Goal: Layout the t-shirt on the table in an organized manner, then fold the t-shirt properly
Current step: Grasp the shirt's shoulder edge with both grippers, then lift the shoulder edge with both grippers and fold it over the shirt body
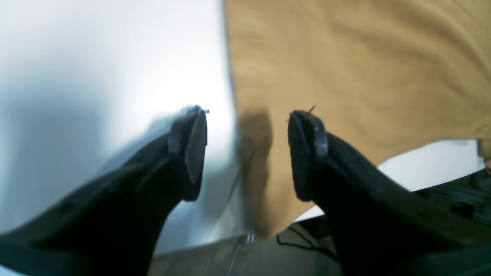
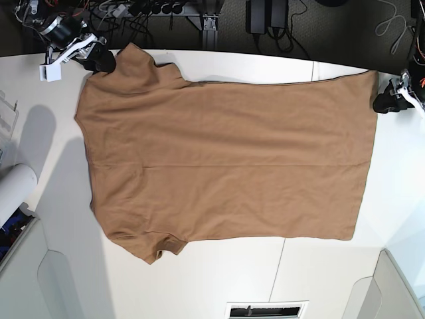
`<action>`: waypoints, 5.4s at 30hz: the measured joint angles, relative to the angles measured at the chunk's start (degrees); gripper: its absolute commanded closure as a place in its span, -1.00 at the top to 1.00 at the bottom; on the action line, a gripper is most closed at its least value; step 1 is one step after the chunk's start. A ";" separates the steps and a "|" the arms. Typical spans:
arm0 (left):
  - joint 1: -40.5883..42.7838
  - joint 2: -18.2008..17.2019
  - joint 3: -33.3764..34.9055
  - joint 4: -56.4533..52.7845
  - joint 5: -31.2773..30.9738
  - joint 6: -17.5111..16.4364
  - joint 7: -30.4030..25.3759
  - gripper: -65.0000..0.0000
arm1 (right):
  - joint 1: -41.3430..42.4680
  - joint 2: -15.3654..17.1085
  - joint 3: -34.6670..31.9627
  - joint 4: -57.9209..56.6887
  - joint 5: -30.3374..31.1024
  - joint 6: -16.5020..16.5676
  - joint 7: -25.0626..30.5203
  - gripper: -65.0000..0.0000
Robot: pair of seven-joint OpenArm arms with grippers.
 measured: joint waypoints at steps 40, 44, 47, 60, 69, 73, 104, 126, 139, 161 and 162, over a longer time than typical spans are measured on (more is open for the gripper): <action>7.41 4.94 -3.54 2.10 -1.75 -1.44 0.09 0.13 | 0.15 -1.44 -0.94 0.02 -0.22 0.02 0.39 -0.51; 9.86 5.03 -3.50 4.31 -1.64 -1.53 0.00 0.12 | 0.15 -1.44 -0.94 0.02 -0.22 0.04 0.39 -0.51; 10.01 5.03 -3.50 4.66 -1.25 -1.53 0.24 -0.12 | 0.33 -1.44 -0.94 0.02 -0.26 0.02 0.37 -0.51; 10.64 5.53 -2.99 4.26 -2.58 -0.81 -3.50 -1.00 | 0.33 -1.44 -0.94 -0.04 -1.57 0.00 0.33 -1.00; 10.64 5.57 -2.80 7.69 -1.90 0.20 -2.84 -1.00 | 3.52 -1.44 -0.92 1.05 -2.01 0.02 -0.09 -1.00; 10.78 5.66 -2.73 12.04 -1.11 0.28 -4.66 -1.00 | 7.28 -1.44 -0.92 1.16 -1.95 0.02 -0.11 -1.00; -10.05 6.01 7.45 1.64 19.30 0.44 -19.58 -1.00 | 22.12 -1.46 -0.92 1.25 -13.27 0.02 3.63 -1.00; -9.60 5.99 -5.29 3.30 3.80 0.42 -6.95 -0.26 | 19.96 -1.55 14.27 1.25 -6.23 -0.94 0.20 0.06; -4.90 11.47 -5.44 3.02 8.28 0.44 -9.29 0.12 | 19.74 -1.22 11.65 -10.73 -9.46 -1.29 4.90 0.06; -5.29 13.79 1.25 3.15 22.62 0.81 -22.32 -1.00 | 22.23 -1.31 3.43 -15.06 -7.10 -1.33 5.90 -0.95; -5.31 13.79 1.25 3.15 23.02 0.66 -22.36 -1.00 | 22.23 -1.44 3.37 -15.06 -7.08 -1.31 5.75 -1.00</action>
